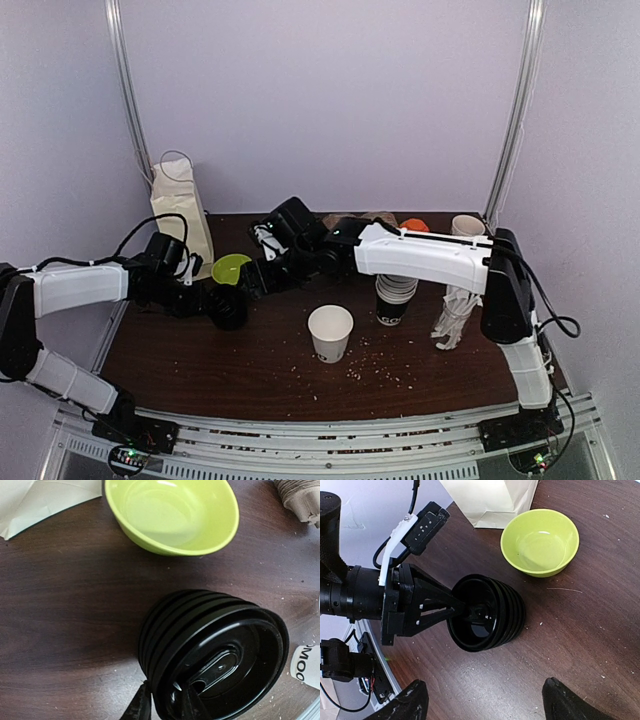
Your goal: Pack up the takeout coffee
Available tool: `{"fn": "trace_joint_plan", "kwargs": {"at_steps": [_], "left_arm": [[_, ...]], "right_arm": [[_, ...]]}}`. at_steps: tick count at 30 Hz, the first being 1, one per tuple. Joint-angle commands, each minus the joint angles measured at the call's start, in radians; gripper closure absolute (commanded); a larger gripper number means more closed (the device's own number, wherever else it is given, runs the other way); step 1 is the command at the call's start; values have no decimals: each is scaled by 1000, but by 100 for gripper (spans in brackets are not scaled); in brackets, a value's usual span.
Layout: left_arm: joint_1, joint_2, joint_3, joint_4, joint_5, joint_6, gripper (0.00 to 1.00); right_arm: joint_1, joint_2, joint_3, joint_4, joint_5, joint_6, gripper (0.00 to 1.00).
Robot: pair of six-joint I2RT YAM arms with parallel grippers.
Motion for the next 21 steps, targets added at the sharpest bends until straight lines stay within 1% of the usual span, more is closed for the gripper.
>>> {"fn": "trace_joint_plan", "kwargs": {"at_steps": [1, 5, 8, 13, 16, 21], "left_arm": [[1, -9, -16, 3, 65, 20, 80], [1, -28, -13, -6, 67, 17, 78], [1, -36, -12, -14, 63, 13, 73], [1, -50, -9, -27, 57, 18, 69], [1, -56, -6, -33, 58, 21, 68], [2, -68, 1, -35, 60, 24, 65]], "right_arm": [[-5, 58, 88, -39, -15, 32, 20], [-11, 113, 144, -40, -20, 47, 23], [-19, 161, 189, -40, -28, 66, 25], [-24, 222, 243, -37, -43, 95, 36], [-30, 243, 253, -30, -44, 115, 43], [-44, 271, 259, -1, -76, 164, 53]]}}
